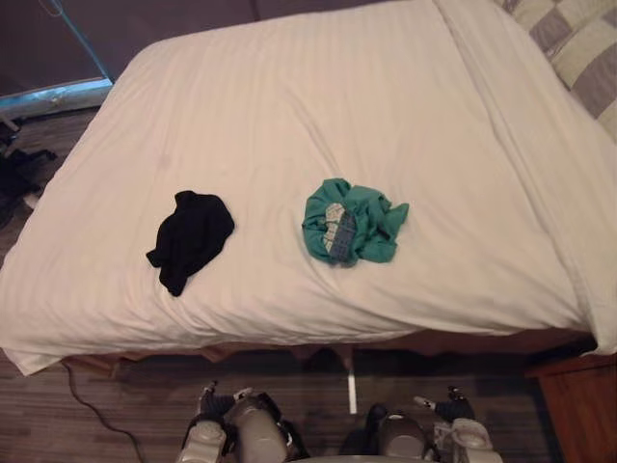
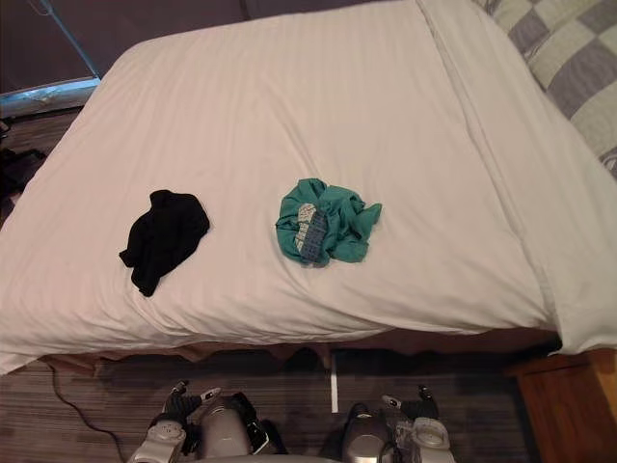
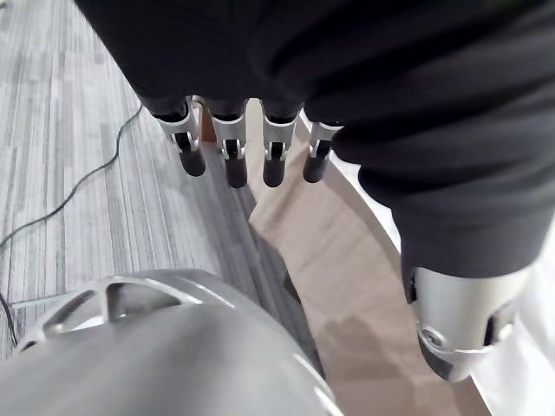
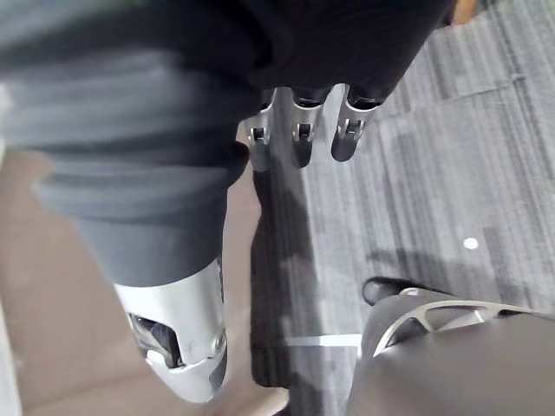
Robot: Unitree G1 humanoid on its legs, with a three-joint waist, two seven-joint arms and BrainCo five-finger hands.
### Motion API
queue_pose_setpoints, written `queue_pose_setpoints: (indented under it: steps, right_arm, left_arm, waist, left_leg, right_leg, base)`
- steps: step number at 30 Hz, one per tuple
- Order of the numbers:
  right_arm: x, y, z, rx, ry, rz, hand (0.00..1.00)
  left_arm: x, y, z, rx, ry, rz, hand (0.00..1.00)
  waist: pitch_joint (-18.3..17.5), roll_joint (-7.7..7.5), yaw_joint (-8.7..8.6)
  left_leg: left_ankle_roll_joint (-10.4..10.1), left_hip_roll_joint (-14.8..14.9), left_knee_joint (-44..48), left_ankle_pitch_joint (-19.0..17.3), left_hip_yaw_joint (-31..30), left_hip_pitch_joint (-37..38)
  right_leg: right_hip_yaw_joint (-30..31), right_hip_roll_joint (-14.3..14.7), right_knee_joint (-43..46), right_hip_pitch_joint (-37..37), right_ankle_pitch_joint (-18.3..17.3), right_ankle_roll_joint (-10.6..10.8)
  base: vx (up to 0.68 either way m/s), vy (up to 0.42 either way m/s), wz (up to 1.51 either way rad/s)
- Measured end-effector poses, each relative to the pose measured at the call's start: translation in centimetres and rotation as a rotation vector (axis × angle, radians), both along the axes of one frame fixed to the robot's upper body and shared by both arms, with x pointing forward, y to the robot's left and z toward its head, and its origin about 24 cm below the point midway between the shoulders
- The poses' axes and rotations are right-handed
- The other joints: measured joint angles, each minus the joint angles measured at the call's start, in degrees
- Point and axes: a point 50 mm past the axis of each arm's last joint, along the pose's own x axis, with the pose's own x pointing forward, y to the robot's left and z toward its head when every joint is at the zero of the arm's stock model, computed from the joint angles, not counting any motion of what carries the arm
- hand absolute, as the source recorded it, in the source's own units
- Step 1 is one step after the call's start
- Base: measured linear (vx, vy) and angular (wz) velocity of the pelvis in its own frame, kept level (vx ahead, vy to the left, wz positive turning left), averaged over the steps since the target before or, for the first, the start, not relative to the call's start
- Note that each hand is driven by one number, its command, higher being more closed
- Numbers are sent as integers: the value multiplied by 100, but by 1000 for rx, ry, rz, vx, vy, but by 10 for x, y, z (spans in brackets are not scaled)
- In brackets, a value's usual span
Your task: Tidy the bed and pick cloth on bed and put in laundry
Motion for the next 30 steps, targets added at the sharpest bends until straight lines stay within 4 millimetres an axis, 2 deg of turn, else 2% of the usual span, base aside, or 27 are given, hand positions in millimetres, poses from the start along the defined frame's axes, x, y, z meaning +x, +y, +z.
queue_pose_setpoints:
  steps: [2,3,4,5,6,7,8,9,10,11,12,13,14,15,16,18,20,22,24,27,29,30]
  right_arm:
    - [4,1,1,2,4,1,0]
    - [5,1,1,2,1,1,0]
    - [6,2,1,3,1,1,0]
    - [2,0,0,0,11,-1,0]
    - [-1,-1,-1,-2,15,-2,0]
    - [-5,-8,0,-21,20,-4,0]
    - [-6,-8,0,-31,26,9,0]
    - [-3,13,-4,-8,34,73,0]
    - [1,25,-5,7,33,110,0]
    - [9,45,-5,34,26,176,0]
    - [11,61,-5,54,23,242,0]
    - [11,65,-5,59,17,272,0]
    - [12,65,-5,54,13,287,0]
    - [14,65,-4,49,5,297,0]
    - [16,62,-3,38,0,314,0]
    - [18,62,-2,25,-2,346,0]
    - [21,60,-1,-5,-2,399,0]
    - [25,58,1,-30,-7,434,0]
    - [21,58,-1,-31,10,444,0]
    - [14,55,-5,-21,36,416,0]
    - [6,50,-9,7,63,339,0]
    - [0,45,-11,39,70,236,0]
  left_arm:
    - [-3,-11,-3,-56,-6,60,0]
    - [-2,-16,-4,-73,-9,66,0]
    - [-1,-24,-5,-98,-11,68,0]
    - [-2,-31,-7,-120,-3,67,0]
    - [-4,-34,-9,-126,6,65,0]
    - [-10,-41,-12,-142,33,52,0]
    - [-10,-41,-13,-135,47,33,0]
    - [-9,-28,-11,-94,47,12,0]
    - [-9,-19,-10,-72,47,11,0]
    - [-11,-4,-8,-31,58,17,0]
    - [-14,6,-7,-5,67,22,0]
    - [-14,8,-6,2,69,22,0]
    - [-14,8,-6,2,68,18,0]
    - [-9,5,-5,2,61,-2,0]
    - [-3,-2,-5,-13,48,-26,0]
    - [-3,-9,-6,-25,49,-46,0]
    - [-3,-30,-8,-72,42,-69,0]
    - [-3,-43,-10,-96,39,-98,0]
    - [-1,-48,-9,-104,32,-110,0]
    - [-2,-45,-9,-96,33,-99,0]
    - [-3,-40,-9,-94,31,-66,0]
    - [-8,-34,-10,-101,35,6,0]
  waist:
    - [-81,108,14]
    - [-96,129,16]
    - [-126,149,4]
    - [-235,159,-2]
    - [-297,206,-9]
    - [-436,370,-8]
    - [-500,316,-31]
    - [-594,-63,54]
    - [-620,-218,78]
    - [-632,-363,150]
    - [-630,-370,158]
    - [-635,-359,146]
    - [-635,-334,143]
    - [-621,-313,132]
    - [-595,-268,98]
    - [-561,-168,95]
    - [-575,-129,90]
    - [-580,-115,117]
    - [-588,-154,108]
    - [-595,-176,143]
    - [-598,-175,169]
    - [-597,-173,174]
  left_leg:
    - [-50,-195,-2414,18,-1300,502]
    - [-103,-208,-2794,48,-1710,599]
    - [-224,-319,-3037,115,-2213,676]
    - [-386,-432,-3045,223,-2377,682]
    - [-449,-482,-3057,352,-2380,708]
    - [-675,-530,-3067,919,-2349,858]
    - [-1008,-593,-3100,548,-2205,1004]
    - [-843,-975,-3283,289,-1876,1140]
    - [-837,-1056,-3300,286,-1727,1144]
    - [-815,-1094,-3294,279,-1451,1211]
    - [-719,-1071,-3239,227,-1325,1333]
    - [-665,-1072,-3224,197,-1316,1383]
    - [-630,-1067,-3213,176,-1307,1392]
    - [-621,-1075,-3218,170,-1287,1383]
    - [-609,-1017,-3238,181,-1328,1389]
    - [-549,-942,-3258,244,-1319,1392]
    - [-458,-942,-3300,312,-1197,1383]
    - [-454,-972,-3385,313,-1006,1418]
    - [-424,-1050,-3485,295,-934,1477]
    - [-312,-1186,-3493,218,-911,1486]
    - [-304,-1247,-3509,210,-952,1498]
    - [-306,-1283,-3562,212,-986,1556]
  right_leg:
    - [243,41,10,-196,56,138]
    - [303,23,25,-235,56,213]
    - [373,-74,60,-253,48,375]
    - [443,-208,83,-248,44,610]
    - [454,-248,84,-230,47,709]
    - [545,-250,43,-168,72,952]
    - [602,-345,61,-156,57,1123]
    - [700,-797,266,-425,105,1203]
    - [628,-921,380,-568,176,1090]
    - [234,-1055,645,-764,357,769]
    - [-405,-1034,872,-732,420,658]
    - [-642,-928,958,-699,309,697]
    - [-675,-804,956,-674,193,739]
    - [-655,-573,855,-611,-22,687]
    - [-604,-364,597,-491,57,615]
    - [-556,-158,199,-375,240,567]
    - [-245,52,-377,-330,544,540]
    - [-26,131,-674,-346,775,565]
    - [287,183,-842,-346,874,602]
    - [527,151,-1173,-207,1081,660]
    - [593,131,-1368,-77,1188,674]
    - [576,114,-1472,27,1254,677]
  base:
    - [190,286,-44]
    - [191,390,-34]
    - [183,484,-21]
    - [176,535,-14]
    - [180,616,-20]
    - [197,674,-18]
    - [191,730,-37]
    - [111,535,-35]
    - [22,351,-72]
    - [-15,241,-84]
    - [-21,214,-76]
    - [-12,128,-39]
    - [-21,75,-3]
    - [-43,59,4]
    - [-63,53,1]
    - [-83,13,-18]
    - [-79,-6,-51]
    - [-51,37,-54]
    - [-44,75,-25]
    - [-23,75,2]
    - [-3,47,15]
    - [14,41,14]
